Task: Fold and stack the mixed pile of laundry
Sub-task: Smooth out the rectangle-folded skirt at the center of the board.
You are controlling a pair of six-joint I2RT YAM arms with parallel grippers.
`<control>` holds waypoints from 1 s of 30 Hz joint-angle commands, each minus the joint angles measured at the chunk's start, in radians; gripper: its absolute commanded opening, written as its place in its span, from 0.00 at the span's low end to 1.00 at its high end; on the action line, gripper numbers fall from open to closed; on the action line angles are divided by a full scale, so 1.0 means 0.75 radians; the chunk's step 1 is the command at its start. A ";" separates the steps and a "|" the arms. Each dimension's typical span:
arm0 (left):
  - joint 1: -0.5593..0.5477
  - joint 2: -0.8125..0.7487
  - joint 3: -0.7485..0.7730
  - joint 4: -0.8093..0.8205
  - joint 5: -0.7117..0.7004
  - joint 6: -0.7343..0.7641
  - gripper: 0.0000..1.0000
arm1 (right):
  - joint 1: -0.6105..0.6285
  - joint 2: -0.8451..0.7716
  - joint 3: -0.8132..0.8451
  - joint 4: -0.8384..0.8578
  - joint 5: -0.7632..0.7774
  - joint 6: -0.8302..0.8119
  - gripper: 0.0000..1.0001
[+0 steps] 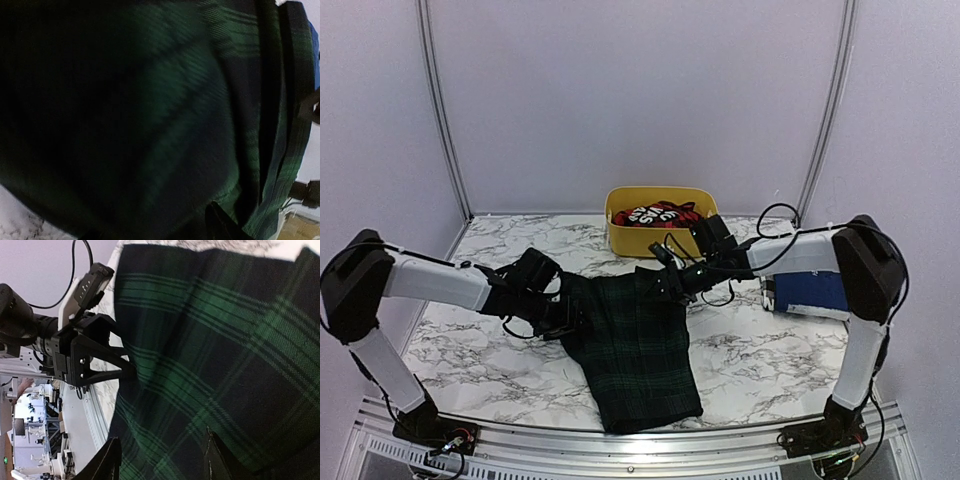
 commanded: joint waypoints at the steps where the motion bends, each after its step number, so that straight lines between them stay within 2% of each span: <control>1: 0.045 0.204 0.134 0.114 0.047 0.020 0.52 | -0.057 0.096 -0.021 0.054 -0.057 -0.039 0.50; 5: 0.084 0.425 0.327 0.079 0.096 0.088 0.40 | -0.125 0.135 -0.146 0.066 -0.038 -0.060 0.48; 7: 0.096 0.524 0.479 0.008 0.105 0.135 0.37 | -0.152 0.145 -0.203 0.056 -0.012 -0.077 0.46; 10: 0.120 0.649 0.659 -0.068 0.153 0.188 0.37 | -0.196 0.142 -0.233 0.046 0.007 -0.091 0.45; 12: 0.130 0.644 0.726 -0.116 0.183 0.229 0.42 | -0.227 0.127 -0.201 -0.005 0.039 -0.128 0.45; 15: 0.131 0.506 0.714 -0.209 0.122 0.352 0.69 | -0.249 0.094 -0.121 -0.096 0.086 -0.196 0.45; 18: 0.129 0.280 0.595 -0.252 -0.005 0.481 0.97 | -0.252 0.082 -0.025 -0.197 0.124 -0.268 0.45; 23: 0.052 -0.133 0.330 -0.301 -0.281 0.761 0.99 | -0.235 0.000 0.045 -0.282 0.117 -0.298 0.46; 25: -0.050 -0.216 0.288 -0.407 -0.481 0.883 0.99 | -0.199 -0.045 0.050 -0.306 0.110 -0.297 0.46; 27: -0.213 -0.288 0.213 -0.461 -0.660 0.984 0.99 | -0.145 -0.081 0.046 -0.330 0.104 -0.289 0.46; 30: -0.402 -0.422 0.082 -0.463 -0.749 1.044 0.99 | -0.047 -0.119 0.010 -0.312 0.082 -0.248 0.46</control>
